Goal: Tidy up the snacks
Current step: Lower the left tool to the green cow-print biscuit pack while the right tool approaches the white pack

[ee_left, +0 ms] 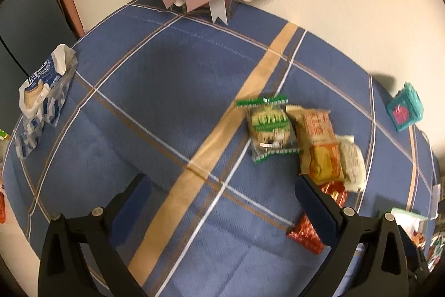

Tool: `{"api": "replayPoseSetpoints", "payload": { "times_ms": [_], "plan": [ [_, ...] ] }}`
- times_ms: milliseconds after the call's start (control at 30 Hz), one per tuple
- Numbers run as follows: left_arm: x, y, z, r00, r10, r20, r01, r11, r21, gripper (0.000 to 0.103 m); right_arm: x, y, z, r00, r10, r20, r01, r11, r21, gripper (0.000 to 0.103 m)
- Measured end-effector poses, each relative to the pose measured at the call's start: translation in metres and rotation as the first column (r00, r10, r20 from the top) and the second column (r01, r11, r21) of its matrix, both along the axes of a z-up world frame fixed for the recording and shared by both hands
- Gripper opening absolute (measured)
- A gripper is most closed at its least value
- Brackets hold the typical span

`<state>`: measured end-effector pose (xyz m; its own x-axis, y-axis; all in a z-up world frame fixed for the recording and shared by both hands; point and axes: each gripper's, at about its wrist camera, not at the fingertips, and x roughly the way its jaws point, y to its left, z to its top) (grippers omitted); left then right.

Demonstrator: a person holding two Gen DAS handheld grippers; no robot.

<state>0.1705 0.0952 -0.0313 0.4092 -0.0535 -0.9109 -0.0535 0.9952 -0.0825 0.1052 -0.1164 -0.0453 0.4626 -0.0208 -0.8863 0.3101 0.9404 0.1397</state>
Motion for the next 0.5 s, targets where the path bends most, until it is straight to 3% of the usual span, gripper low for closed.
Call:
{"api": "replayPoseSetpoints", "payload": {
  "times_ms": [500],
  "plan": [
    [0.043,-0.016,-0.012,0.999,-0.046,0.027,0.047,0.998,-0.044,0.103,0.044,-0.017,-0.010,0.997,-0.021,0.069,0.019,0.999,0.030,0.103]
  ]
}}
